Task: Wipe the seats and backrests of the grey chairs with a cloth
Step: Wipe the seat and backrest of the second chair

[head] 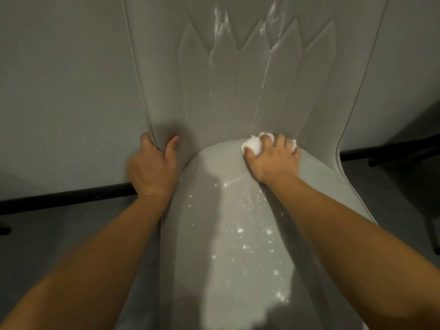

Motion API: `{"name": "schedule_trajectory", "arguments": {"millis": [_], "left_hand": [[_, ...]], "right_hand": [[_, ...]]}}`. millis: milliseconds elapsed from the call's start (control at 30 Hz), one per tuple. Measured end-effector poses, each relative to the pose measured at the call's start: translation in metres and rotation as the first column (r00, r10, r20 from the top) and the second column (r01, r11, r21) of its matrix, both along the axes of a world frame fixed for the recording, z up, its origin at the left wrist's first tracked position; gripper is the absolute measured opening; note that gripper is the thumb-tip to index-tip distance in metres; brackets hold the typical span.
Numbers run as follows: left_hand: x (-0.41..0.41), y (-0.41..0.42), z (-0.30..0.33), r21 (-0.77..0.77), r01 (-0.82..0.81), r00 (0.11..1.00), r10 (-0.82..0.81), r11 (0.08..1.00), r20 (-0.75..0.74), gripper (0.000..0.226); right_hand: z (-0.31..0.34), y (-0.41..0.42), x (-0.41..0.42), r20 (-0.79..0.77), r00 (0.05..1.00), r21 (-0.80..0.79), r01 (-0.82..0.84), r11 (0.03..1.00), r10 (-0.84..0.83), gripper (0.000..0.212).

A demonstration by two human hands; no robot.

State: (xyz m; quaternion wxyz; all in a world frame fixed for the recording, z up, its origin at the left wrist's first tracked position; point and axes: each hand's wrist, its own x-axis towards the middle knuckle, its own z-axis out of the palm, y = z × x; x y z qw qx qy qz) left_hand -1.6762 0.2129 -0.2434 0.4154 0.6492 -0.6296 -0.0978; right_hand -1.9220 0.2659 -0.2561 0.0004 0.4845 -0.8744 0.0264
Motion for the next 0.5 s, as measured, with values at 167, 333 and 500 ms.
{"name": "schedule_trajectory", "arguments": {"millis": [167,333,500], "left_hand": [[0.0,0.002,0.0,-0.022,-0.007,1.0,0.007,1.0,0.019,0.044],[0.001,-0.001,-0.003,-0.045,-0.01,0.999,0.012,0.999,0.048,0.053],[-0.001,0.002,-0.001,-0.036,-0.014,0.999,0.015,0.999,0.032,0.049]], "right_hand": [[-0.001,-0.022,0.042,0.155,0.981,0.037,0.113,0.993,-0.118,0.088],[0.003,-0.03,0.056,0.206,0.978,-0.006,0.022,1.0,-0.021,0.083],[-0.003,-0.026,0.111,0.257,0.923,-0.124,-0.262,0.957,0.286,0.072]]}}
